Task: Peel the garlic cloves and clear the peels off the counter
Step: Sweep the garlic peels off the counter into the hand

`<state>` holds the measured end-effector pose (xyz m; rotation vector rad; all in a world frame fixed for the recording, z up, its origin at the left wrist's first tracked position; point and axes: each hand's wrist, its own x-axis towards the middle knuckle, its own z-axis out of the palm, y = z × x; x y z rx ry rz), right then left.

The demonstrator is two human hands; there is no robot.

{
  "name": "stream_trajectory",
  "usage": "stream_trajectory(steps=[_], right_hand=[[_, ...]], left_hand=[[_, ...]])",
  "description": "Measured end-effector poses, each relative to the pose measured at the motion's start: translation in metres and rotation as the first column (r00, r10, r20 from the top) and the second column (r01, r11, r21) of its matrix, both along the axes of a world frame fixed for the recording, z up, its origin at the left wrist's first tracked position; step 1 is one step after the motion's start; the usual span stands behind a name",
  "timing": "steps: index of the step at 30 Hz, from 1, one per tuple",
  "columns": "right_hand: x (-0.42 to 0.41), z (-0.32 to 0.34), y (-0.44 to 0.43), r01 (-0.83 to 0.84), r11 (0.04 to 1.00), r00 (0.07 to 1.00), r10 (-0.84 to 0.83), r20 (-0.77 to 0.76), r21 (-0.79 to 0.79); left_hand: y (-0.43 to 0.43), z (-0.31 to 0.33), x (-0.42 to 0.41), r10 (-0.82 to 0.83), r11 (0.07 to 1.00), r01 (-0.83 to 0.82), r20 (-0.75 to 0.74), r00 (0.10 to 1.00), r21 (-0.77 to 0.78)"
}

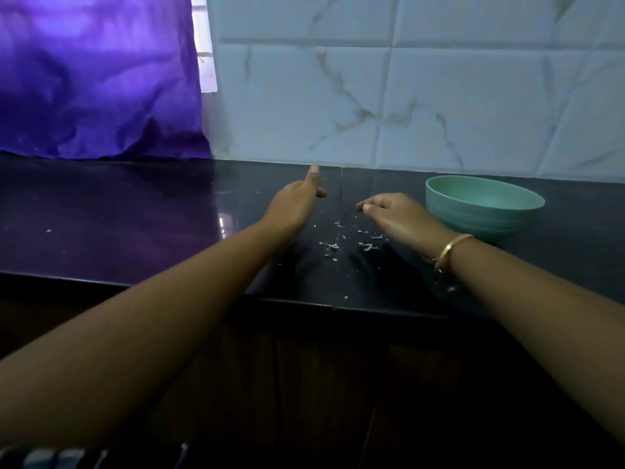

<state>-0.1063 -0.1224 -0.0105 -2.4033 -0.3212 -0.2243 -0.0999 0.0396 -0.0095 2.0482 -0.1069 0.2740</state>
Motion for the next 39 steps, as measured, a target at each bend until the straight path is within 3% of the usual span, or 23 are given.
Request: stream_trajectory(steps=[2, 5, 8, 10, 14, 18, 21, 25, 27, 35, 39], right_hand=[[0.016, -0.003, -0.003, -0.020, 0.995, 0.997, 0.012, -0.079, -0.094], [0.034, -0.015, 0.000, -0.070, 0.916, 0.976, -0.019, -0.217, -0.395], [0.038, -0.024, 0.012, -0.154, 0.843, 0.976, 0.050, -0.210, -0.515], [0.032, -0.026, 0.018, -0.269, 0.863, 0.955, 0.180, -0.237, -0.428], [0.013, -0.020, 0.012, -0.434, 0.890, 0.878, 0.384, -0.285, -0.139], [0.025, -0.008, 0.003, -0.356, 0.926, 0.921, 0.371, -0.119, 0.130], [0.051, -0.007, 0.000, -0.228, 0.973, 0.969, 0.222, -0.106, -0.043], [0.060, -0.012, 0.020, -0.235, 0.895, 0.952, 0.134, -0.275, -0.380], [0.061, -0.014, 0.033, -0.255, 0.877, 0.951, 0.152, -0.269, -0.407], [0.038, -0.016, 0.037, -0.464, 0.868, 0.866, 0.401, -0.299, -0.180], [0.018, -0.015, 0.024, -0.451, 0.891, 0.852, 0.448, -0.272, 0.056]], left_hand=[[0.006, -0.003, 0.013, 0.005, 0.987, 0.005, -0.061, 0.998, 0.160], [0.013, -0.012, 0.028, -0.018, 0.930, 0.093, -0.207, 0.978, 0.356], [0.014, -0.016, 0.030, -0.079, 0.914, 0.178, -0.270, 0.960, 0.365], [0.014, -0.017, 0.026, -0.140, 0.939, 0.209, -0.250, 0.958, 0.274], [0.022, -0.025, 0.007, -0.246, 0.968, 0.228, -0.230, 0.941, -0.105], [0.023, -0.032, -0.001, -0.190, 0.915, 0.135, -0.111, 0.976, -0.380], [0.023, -0.028, 0.004, -0.157, 0.870, 0.087, -0.105, 0.982, -0.485], [0.020, -0.026, 0.009, -0.147, 0.835, 0.066, -0.107, 0.983, -0.546], [0.019, -0.027, 0.007, -0.137, 0.823, 0.069, -0.079, 0.987, -0.563], [0.025, -0.029, 0.000, -0.080, 0.809, 0.015, -0.085, 0.993, -0.587], [0.024, -0.032, -0.009, -0.076, 0.830, 0.027, -0.065, 0.995, -0.557]])
